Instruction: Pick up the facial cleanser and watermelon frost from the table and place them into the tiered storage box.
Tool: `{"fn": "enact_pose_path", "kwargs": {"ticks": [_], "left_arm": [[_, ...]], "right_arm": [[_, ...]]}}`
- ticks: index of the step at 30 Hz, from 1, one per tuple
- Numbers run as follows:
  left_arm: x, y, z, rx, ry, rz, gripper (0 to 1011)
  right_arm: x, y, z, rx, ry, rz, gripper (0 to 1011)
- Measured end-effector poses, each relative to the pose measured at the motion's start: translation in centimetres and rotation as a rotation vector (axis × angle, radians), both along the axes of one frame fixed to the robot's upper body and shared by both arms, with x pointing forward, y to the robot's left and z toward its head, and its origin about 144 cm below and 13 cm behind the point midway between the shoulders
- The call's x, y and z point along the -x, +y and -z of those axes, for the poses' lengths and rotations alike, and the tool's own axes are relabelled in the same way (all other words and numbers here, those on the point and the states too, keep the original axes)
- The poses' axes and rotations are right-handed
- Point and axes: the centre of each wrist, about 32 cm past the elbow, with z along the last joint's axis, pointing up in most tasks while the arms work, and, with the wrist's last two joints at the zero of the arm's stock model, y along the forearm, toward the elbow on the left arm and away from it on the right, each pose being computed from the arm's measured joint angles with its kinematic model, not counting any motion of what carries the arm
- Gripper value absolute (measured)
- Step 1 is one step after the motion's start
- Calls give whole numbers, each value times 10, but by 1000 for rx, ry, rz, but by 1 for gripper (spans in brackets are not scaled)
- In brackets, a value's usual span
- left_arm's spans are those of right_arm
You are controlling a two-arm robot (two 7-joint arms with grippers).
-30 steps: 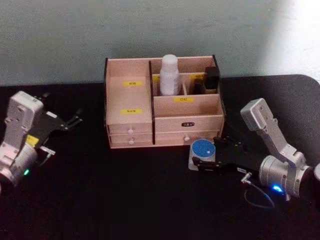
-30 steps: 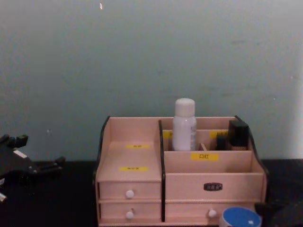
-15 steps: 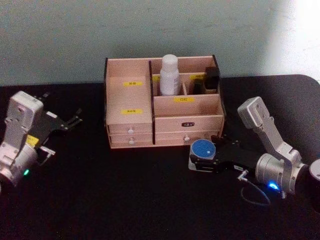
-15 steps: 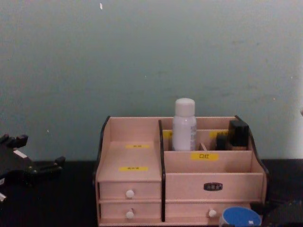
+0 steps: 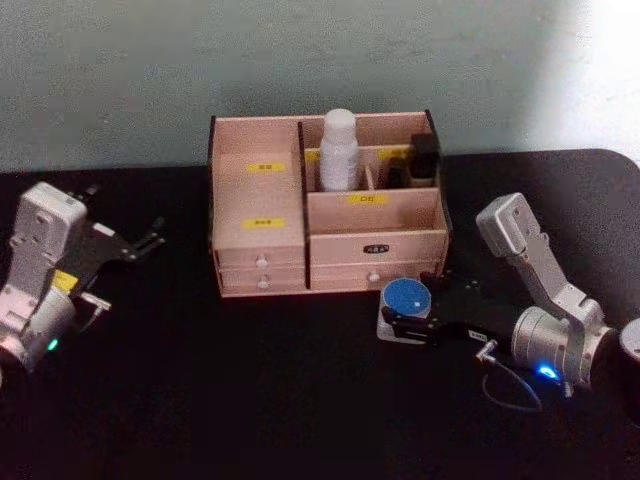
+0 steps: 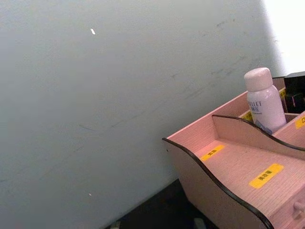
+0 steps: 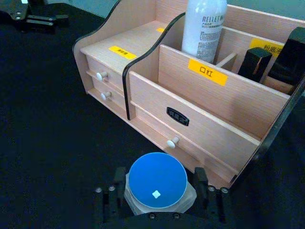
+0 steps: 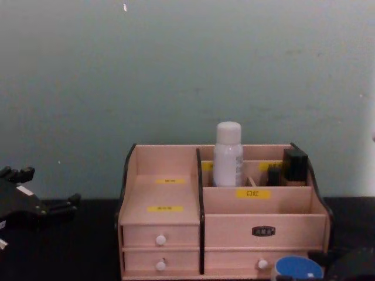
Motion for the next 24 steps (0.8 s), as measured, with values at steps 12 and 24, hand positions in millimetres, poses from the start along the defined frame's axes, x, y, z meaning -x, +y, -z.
{"fn": "enact_pose_path", "kwargs": {"ticks": [12,24], "left_arm": [[0,0,0,0,0,0,1001],[0,0,0,0,0,0,1001]], "right_arm": [[0,0,0,0,0,0,712],[3,-2,-4,-9,-10,-8,712]]}}
